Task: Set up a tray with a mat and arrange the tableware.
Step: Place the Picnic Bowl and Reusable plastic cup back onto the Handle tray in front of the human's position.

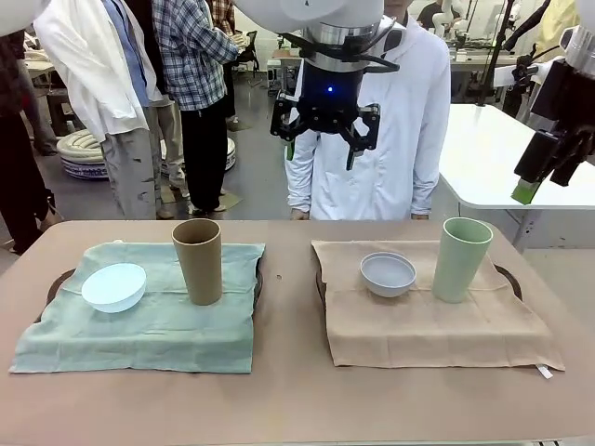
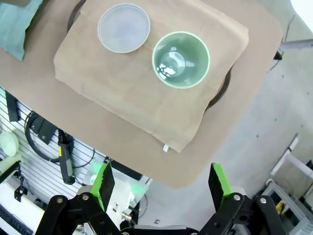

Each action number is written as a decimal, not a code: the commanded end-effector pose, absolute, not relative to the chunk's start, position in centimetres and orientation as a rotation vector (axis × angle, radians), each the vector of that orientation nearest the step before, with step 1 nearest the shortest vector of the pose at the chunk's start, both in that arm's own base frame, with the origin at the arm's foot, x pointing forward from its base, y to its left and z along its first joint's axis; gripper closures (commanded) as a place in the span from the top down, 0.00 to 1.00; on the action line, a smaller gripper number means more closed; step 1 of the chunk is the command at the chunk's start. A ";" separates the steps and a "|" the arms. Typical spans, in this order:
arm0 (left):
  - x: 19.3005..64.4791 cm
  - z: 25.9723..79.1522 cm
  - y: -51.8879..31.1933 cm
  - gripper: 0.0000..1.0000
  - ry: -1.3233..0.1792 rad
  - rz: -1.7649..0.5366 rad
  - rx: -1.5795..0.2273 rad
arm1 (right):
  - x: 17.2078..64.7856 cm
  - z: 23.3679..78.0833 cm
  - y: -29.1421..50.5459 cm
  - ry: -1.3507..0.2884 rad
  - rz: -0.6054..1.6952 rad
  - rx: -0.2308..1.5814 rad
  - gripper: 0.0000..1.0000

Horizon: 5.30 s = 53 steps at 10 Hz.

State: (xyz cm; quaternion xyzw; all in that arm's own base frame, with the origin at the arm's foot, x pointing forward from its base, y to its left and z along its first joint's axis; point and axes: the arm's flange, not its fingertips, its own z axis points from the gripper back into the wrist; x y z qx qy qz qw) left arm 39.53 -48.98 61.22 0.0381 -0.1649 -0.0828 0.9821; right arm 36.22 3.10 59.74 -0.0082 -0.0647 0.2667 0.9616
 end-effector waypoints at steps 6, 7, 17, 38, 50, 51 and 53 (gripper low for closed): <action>39.8 61.7 -49.1 1.00 -0.339 -0.180 0.069 | 36.2 59.3 3.0 -0.142 0.529 -0.036 1.00; 39.8 61.7 -49.1 1.00 -0.339 -0.180 0.069 | 36.2 59.3 3.0 -0.142 0.529 -0.036 1.00; 42.2 59.3 -35.5 1.00 -0.167 -0.148 -0.077 | 40.9 56.5 -1.6 0.070 0.175 0.131 1.00; 42.6 56.1 -0.5 1.00 0.105 -0.089 -0.937 | 35.7 53.6 -22.8 0.158 0.063 0.931 1.00; 42.9 55.0 10.9 1.00 0.365 -0.053 -0.993 | 32.1 48.8 -22.9 0.113 0.150 1.198 1.00; 42.9 55.0 10.9 1.00 0.365 -0.053 -0.993 | 32.1 48.8 -22.9 0.113 0.150 1.198 1.00; 42.9 55.0 10.9 1.00 0.365 -0.053 -0.993 | 32.1 48.8 -22.9 0.113 0.150 1.198 1.00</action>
